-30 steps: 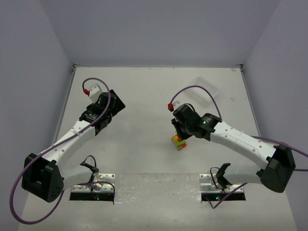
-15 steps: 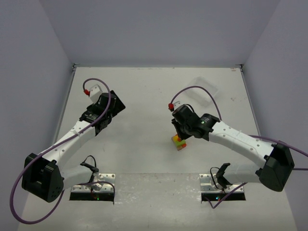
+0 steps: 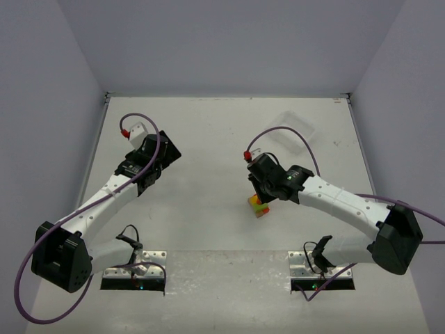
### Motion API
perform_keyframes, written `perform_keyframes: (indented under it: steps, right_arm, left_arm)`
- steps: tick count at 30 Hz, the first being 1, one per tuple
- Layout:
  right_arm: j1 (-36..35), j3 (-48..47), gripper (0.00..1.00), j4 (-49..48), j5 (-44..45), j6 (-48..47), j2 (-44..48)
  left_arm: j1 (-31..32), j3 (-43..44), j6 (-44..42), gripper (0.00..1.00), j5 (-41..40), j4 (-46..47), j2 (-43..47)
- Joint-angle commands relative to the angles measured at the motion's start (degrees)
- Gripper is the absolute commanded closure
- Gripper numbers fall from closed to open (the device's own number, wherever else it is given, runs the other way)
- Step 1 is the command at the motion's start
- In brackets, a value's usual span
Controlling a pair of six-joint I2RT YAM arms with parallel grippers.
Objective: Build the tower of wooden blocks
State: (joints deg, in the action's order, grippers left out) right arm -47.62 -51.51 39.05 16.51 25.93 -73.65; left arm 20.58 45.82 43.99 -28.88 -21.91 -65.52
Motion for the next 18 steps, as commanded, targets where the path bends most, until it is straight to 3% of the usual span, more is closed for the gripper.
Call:
perform_keyframes:
  steps: [1, 18]
  right_arm:
    - [0.1, 0.0, 0.76, -1.6, 1.8, 0.8, 0.0]
    - [0.1, 0.1, 0.72, -2.6, 1.5, 0.7, 0.1]
  left_arm:
    - [-0.2, -0.3, -0.2, 0.0, -0.2, 2.4, 1.0]
    - [-0.2, -0.3, -0.4, 0.0, 0.3, 2.5, 1.1]
